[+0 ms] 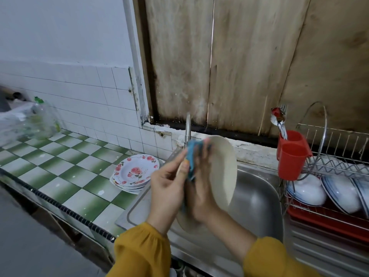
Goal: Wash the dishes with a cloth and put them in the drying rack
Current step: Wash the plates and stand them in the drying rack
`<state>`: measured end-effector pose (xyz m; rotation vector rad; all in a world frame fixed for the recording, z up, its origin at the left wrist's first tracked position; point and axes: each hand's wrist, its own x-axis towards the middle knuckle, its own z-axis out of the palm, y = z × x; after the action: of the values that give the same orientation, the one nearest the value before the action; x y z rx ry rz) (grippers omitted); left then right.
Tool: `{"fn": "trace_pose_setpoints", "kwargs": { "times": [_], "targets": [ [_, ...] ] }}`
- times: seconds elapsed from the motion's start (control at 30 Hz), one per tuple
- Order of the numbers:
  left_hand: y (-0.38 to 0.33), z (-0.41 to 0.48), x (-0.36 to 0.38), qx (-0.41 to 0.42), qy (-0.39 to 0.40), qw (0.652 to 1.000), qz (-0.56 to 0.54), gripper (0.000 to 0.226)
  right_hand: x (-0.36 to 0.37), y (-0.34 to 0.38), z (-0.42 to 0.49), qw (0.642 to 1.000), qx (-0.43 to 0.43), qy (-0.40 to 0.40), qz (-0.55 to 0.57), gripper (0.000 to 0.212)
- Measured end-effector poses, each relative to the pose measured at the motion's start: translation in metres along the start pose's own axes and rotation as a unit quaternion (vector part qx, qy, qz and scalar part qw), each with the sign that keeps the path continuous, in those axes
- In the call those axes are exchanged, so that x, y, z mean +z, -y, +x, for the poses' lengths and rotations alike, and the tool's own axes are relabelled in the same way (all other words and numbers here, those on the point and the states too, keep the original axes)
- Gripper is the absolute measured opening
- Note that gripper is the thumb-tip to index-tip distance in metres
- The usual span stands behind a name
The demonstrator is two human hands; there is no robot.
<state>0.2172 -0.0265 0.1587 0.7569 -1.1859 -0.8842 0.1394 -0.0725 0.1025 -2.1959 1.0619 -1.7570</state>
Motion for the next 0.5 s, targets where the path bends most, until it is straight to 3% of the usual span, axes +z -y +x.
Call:
{"fn": "trace_pose_setpoints", "kwargs": {
  "times": [0.1,0.17,0.23,0.3,0.37,0.43,0.5],
  "targets": [
    [0.0,0.01,-0.02,-0.023,-0.041,0.999,-0.024,0.026,-0.005,-0.017,-0.039,0.974,-0.117,0.167,-0.095,0.069],
    [0.0,0.01,-0.03,-0.027,-0.063,0.997,-0.021,0.024,-0.022,-0.052,-0.049,0.94,-0.164,0.163,-0.25,0.076],
    [-0.001,0.008,-0.032,-0.038,-0.068,0.996,-0.036,0.03,-0.036,-0.076,-0.043,0.926,-0.099,0.114,-0.345,0.079],
    [0.0,0.006,-0.027,-0.044,-0.055,0.996,-0.045,0.031,-0.044,-0.075,-0.021,0.945,0.038,0.042,-0.324,0.075],
    [0.001,0.003,-0.016,-0.041,-0.029,0.998,-0.044,0.026,-0.038,-0.055,0.005,0.963,0.112,-0.032,-0.241,0.074],
    [0.001,0.001,-0.004,-0.016,-0.007,1.0,-0.022,0.024,-0.023,-0.031,0.015,0.986,0.091,-0.044,-0.135,0.07],
    [-0.002,0.004,-0.002,-0.007,-0.027,0.999,-0.027,0.027,-0.006,-0.01,-0.001,0.997,-0.01,0.033,-0.075,0.063]
  ]
}}
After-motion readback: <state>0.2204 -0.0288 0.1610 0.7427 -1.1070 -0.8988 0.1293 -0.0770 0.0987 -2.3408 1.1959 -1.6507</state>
